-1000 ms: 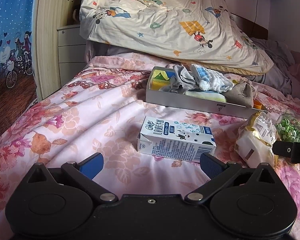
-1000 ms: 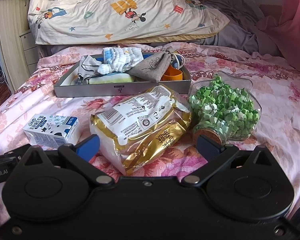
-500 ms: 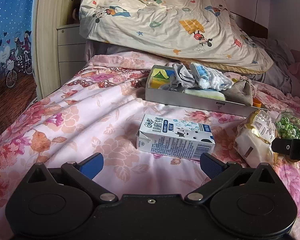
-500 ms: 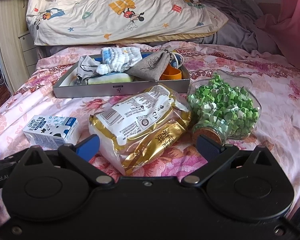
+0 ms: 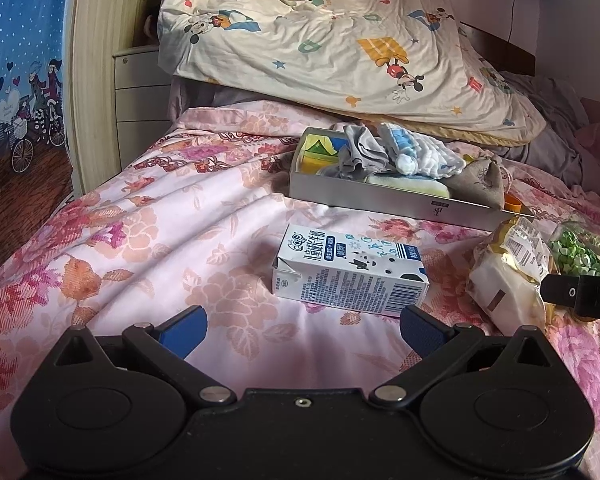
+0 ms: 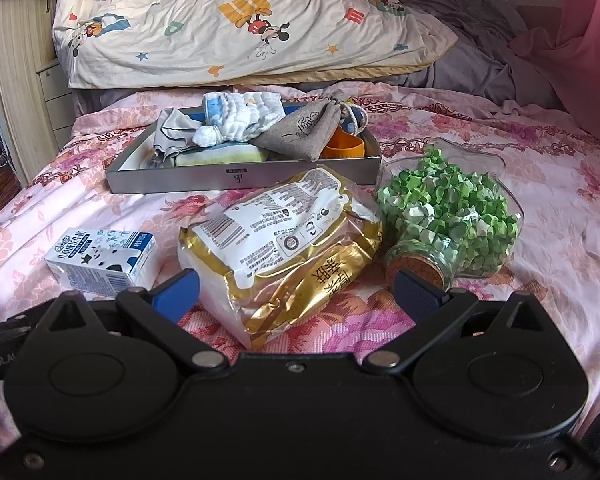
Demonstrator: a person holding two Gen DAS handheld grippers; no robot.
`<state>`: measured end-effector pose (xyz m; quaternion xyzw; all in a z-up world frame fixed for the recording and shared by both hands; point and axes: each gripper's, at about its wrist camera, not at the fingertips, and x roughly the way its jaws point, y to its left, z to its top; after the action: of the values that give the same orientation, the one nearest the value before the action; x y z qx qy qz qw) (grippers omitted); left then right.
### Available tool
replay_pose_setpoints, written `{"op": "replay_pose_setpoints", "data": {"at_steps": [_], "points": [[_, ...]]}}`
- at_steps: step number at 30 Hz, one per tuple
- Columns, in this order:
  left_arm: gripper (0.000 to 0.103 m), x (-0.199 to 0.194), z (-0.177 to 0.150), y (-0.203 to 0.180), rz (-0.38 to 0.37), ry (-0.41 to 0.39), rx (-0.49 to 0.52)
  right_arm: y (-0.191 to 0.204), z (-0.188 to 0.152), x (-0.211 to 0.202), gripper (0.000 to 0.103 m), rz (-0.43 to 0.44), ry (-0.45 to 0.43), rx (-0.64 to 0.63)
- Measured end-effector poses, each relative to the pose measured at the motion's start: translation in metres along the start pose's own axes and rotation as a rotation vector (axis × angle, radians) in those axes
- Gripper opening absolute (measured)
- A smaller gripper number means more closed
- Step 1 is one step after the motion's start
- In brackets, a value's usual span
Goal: Organize soft objects
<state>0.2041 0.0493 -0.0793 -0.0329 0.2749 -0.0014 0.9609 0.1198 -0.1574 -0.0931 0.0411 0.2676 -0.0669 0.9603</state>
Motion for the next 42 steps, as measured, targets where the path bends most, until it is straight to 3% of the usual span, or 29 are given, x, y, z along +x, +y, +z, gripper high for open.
{"op": "replay_pose_setpoints", "data": {"at_steps": [22, 33, 42], "points": [[0.102, -0.0007, -0.0001, -0.0007, -0.001, 0.0, 0.0, -0.0005, 0.0, 0.0013, 0.102, 0.003, 0.003, -0.001], [0.102, -0.0081, 0.0009, -0.0039, -0.105, 0.0, -0.035, -0.0003, 0.0001, 0.0012, 0.102, 0.001, 0.003, 0.0], [0.102, -0.0084, 0.0028, -0.0022, -0.07, -0.009, -0.033, -0.0005, -0.0005, 0.0018, 0.102, 0.001, 0.006, -0.003]]}}
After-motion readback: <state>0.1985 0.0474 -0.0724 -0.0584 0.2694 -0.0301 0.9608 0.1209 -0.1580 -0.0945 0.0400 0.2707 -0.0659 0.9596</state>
